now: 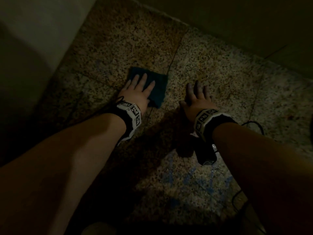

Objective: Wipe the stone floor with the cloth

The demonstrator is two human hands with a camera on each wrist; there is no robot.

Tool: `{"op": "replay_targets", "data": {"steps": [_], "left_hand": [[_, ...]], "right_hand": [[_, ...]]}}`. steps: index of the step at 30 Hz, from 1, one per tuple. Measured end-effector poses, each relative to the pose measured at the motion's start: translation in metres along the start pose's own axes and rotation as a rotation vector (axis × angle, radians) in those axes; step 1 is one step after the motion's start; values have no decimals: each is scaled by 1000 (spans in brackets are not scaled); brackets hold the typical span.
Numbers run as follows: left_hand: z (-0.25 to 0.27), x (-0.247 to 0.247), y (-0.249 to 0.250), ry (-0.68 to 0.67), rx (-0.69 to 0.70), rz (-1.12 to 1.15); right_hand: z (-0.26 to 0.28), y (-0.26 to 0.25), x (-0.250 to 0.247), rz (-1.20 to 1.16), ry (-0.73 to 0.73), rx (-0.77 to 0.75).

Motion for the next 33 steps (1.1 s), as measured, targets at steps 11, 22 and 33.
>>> {"op": "replay_targets", "data": {"steps": [11,22,33], "left_hand": [[33,28,-19,-23,36,-33],[-34,-26,-42,-32,-64,72],[-4,-1,-45,-85,-84,67]], "right_hand": [[-15,-54,-9,7,-5,-60],[-24,-54,0,17,-32,-27],[-19,-54,-2,-11,-36,-31]]}}
Point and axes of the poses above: each hand's wrist, its own z-axis away from the middle knuckle, its own x-axis out of the palm, y = z × x, the point moved 4 cm from there along -z, towards the middle knuckle, and after that the axes turned 12 degrees about -z, right-handed, at the moved point
